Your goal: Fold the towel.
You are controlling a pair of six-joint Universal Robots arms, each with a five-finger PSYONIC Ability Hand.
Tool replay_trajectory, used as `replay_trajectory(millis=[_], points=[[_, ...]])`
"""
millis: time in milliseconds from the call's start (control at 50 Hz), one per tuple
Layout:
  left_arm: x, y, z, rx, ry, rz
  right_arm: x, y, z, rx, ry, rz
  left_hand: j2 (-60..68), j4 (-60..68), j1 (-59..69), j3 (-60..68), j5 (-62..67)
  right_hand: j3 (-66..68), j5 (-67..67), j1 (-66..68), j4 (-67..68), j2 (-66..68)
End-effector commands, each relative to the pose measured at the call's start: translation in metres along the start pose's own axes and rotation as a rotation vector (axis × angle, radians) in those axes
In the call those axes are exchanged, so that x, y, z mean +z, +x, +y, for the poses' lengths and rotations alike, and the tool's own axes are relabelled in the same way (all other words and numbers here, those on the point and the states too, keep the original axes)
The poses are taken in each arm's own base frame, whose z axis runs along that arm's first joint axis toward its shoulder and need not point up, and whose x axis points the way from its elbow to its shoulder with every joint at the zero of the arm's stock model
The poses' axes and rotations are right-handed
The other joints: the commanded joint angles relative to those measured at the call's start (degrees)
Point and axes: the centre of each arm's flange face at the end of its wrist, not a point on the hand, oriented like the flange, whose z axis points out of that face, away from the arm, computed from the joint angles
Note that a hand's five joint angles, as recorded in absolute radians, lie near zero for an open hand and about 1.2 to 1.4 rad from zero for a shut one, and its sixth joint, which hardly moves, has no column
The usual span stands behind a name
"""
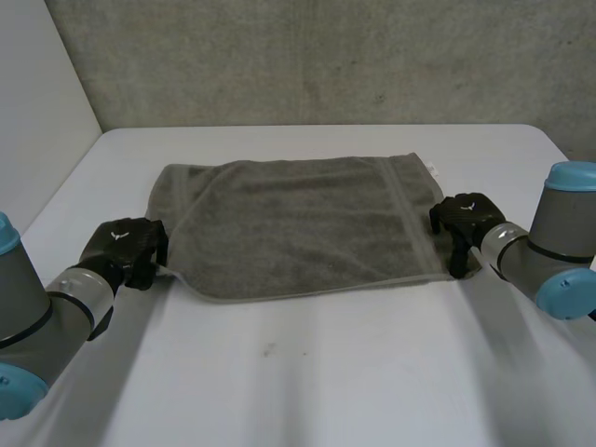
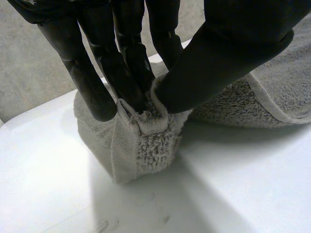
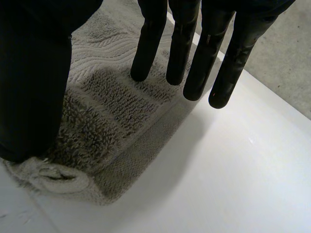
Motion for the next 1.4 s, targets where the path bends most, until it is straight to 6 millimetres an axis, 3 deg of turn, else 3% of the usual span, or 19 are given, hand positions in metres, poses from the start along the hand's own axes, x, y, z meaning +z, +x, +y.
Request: replay_trajectory(millis=[20, 140, 160, 180, 220, 560, 680, 720, 780, 1060, 1240, 1280, 1320, 1400], points=[[0.000, 0.000, 0.000, -0.001, -0.001, -0.001, 0.005, 0.001, -0.001, -0.004, 0.010, 0.005, 10.2, 10.2, 11.8, 10.3, 10.7, 6.4, 17.0, 0.6, 6.4, 6.9], [0.000, 0.000, 0.001, -0.001, -0.004, 0.000, 0.005, 0.001, -0.002, -0.004, 0.014, 0.007, 10.2, 10.2, 11.8, 10.3, 10.7, 12.2, 22.9, 6.4, 12.3, 12.8], [0.000, 0.000, 0.001, 0.000, -0.004, 0.000, 0.005, 0.002, -0.003, -0.004, 0.015, 0.008, 10.2, 10.2, 11.8, 10.3, 10.7, 21.6, 32.2, 15.8, 21.6, 22.1], [0.000, 0.000, 0.001, 0.000, -0.004, 0.000, 0.005, 0.002, -0.003, -0.004, 0.015, 0.008, 10.2, 10.2, 11.8, 10.3, 10.7, 21.7, 32.3, 15.9, 21.7, 22.2], [0.000, 0.000, 0.001, -0.001, -0.004, -0.001, 0.005, 0.002, -0.004, 0.003, 0.016, 0.009, 10.2, 10.2, 11.8, 10.3, 10.7, 43.1, 53.7, 37.3, 43.1, 43.6], [-0.001, 0.000, 0.003, -0.001, -0.009, -0.001, -0.007, 0.010, -0.018, 0.057, 0.037, 0.017, 10.2, 10.2, 11.8, 10.3, 10.7, 43.1, 53.8, 37.3, 43.2, 43.7], [-0.001, 0.000, 0.003, -0.001, -0.010, 0.000, -0.010, 0.007, -0.014, 0.077, 0.015, 0.003, 10.2, 10.2, 11.8, 10.3, 10.7, 43.1, 53.8, 37.3, 43.2, 43.7], [-0.001, 0.000, 0.003, -0.002, -0.010, 0.000, -0.012, 0.004, -0.010, 0.082, 0.001, -0.004, 10.2, 10.2, 11.8, 10.3, 10.7, 13.6, 24.2, 7.8, 13.6, 14.2], [-0.001, 0.001, 0.003, 0.000, -0.010, 0.003, -0.013, 0.003, -0.007, 0.084, -0.011, -0.003, 10.2, 10.2, 11.8, 10.3, 10.7, 1.7, 12.3, -4.1, 1.7, 2.2], [-0.001, 0.001, 0.003, -0.001, -0.012, 0.001, -0.012, 0.001, -0.002, 0.085, -0.021, -0.016, 10.2, 10.2, 11.8, 10.3, 10.7, 1.0, 11.6, -4.8, 1.0, 1.5], [-0.001, 0.001, 0.003, 0.000, -0.011, 0.003, -0.007, -0.001, 0.002, 0.083, -0.018, -0.021, 10.2, 10.2, 11.8, 10.3, 10.7, 18.3, 28.9, 12.5, 18.3, 18.9], [-0.001, 0.001, 0.004, 0.000, -0.011, 0.003, -0.006, 0.000, 0.002, 0.084, -0.017, -0.017, 10.2, 10.2, 11.8, 10.3, 10.7, 25.5, 36.2, 19.7, 25.6, 26.1], [-0.001, 0.001, 0.004, 0.000, -0.011, 0.003, -0.004, 0.001, 0.001, 0.085, -0.004, -0.011, 10.2, 10.2, 11.8, 10.3, 10.7, 43.1, 53.7, 37.3, 43.1, 43.6], [-0.001, 0.001, 0.003, 0.000, -0.010, 0.004, -0.002, 0.002, 0.000, 0.083, 0.002, -0.009, 10.2, 10.2, 11.8, 10.3, 10.7, 43.1, 53.8, 37.3, 43.2, 43.7]])
